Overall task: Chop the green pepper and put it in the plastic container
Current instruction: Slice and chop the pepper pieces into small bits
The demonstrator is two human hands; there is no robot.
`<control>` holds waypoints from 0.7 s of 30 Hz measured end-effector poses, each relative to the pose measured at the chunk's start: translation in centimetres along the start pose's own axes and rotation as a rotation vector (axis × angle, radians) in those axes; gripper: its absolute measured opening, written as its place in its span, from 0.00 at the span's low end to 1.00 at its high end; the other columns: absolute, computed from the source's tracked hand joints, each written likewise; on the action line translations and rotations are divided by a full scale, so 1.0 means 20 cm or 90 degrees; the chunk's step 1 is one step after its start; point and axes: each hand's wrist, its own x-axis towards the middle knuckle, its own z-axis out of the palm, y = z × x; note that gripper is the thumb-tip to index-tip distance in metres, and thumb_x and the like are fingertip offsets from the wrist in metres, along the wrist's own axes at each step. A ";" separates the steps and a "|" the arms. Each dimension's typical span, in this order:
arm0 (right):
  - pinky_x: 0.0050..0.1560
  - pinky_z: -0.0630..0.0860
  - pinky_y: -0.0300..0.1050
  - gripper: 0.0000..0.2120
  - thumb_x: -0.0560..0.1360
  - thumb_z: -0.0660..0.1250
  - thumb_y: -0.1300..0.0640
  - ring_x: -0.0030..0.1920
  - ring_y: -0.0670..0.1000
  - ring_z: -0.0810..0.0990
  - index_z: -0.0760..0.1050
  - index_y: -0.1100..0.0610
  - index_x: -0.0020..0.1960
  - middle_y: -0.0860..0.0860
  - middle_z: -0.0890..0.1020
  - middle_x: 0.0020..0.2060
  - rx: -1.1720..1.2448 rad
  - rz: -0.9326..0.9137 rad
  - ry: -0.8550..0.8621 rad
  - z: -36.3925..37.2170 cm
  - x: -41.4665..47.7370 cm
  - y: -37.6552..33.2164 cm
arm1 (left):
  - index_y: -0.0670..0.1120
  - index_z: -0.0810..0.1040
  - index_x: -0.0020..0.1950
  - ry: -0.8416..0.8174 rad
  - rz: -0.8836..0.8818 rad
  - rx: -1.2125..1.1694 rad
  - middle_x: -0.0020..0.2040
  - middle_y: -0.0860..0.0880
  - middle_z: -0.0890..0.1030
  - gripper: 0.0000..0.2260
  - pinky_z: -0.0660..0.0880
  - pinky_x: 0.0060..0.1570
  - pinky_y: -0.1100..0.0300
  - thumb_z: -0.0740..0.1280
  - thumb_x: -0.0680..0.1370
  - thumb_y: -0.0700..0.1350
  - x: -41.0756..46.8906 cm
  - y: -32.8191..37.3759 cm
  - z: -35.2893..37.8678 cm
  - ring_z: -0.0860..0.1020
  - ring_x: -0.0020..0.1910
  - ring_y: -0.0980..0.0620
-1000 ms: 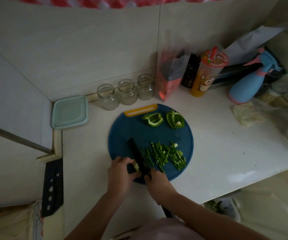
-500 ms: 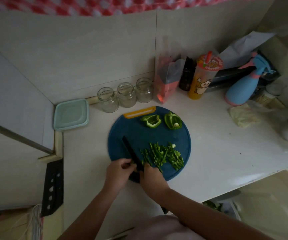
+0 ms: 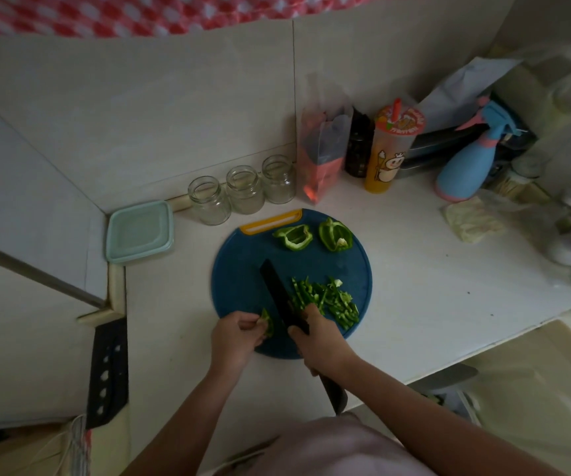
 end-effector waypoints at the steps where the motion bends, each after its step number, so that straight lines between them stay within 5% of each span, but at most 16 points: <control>1: 0.19 0.68 0.39 0.07 0.80 0.58 0.56 0.24 0.49 0.72 0.64 0.57 0.56 0.58 0.75 0.38 0.021 -0.006 -0.004 -0.01 0.00 0.00 | 0.37 0.78 0.48 -0.001 -0.002 -0.001 0.37 0.45 0.81 0.06 0.80 0.41 0.55 0.71 0.72 0.35 0.00 0.00 0.01 0.81 0.35 0.48; 4: 0.20 0.68 0.39 0.05 0.80 0.58 0.58 0.22 0.43 0.71 0.69 0.57 0.54 0.54 0.75 0.33 0.023 -0.038 0.012 -0.04 -0.01 0.01 | 0.39 0.78 0.45 -0.002 -0.020 -0.007 0.36 0.45 0.81 0.05 0.79 0.35 0.61 0.72 0.71 0.35 0.00 0.02 0.02 0.81 0.34 0.50; 7: 0.29 0.67 0.42 0.06 0.80 0.58 0.57 0.31 0.50 0.73 0.68 0.59 0.53 0.53 0.75 0.36 -0.090 -0.098 0.063 -0.03 -0.03 0.03 | 0.41 0.77 0.40 0.011 -0.038 -0.002 0.33 0.45 0.81 0.05 0.77 0.30 0.65 0.73 0.71 0.36 -0.01 0.04 0.03 0.80 0.31 0.51; 12: 0.35 0.68 0.50 0.05 0.80 0.55 0.58 0.40 0.62 0.78 0.64 0.59 0.53 0.62 0.78 0.40 -0.195 -0.159 0.061 0.03 -0.06 0.06 | 0.43 0.74 0.31 0.029 -0.045 0.027 0.26 0.44 0.79 0.11 0.80 0.35 0.53 0.70 0.72 0.34 -0.04 0.08 0.06 0.79 0.27 0.46; 21: 0.35 0.66 0.47 0.13 0.81 0.51 0.57 0.43 0.63 0.79 0.62 0.59 0.64 0.60 0.80 0.45 -0.391 -0.204 0.063 0.06 -0.09 0.10 | 0.43 0.76 0.27 0.037 -0.025 0.063 0.29 0.40 0.81 0.13 0.81 0.37 0.45 0.68 0.72 0.34 -0.06 0.11 0.08 0.82 0.30 0.42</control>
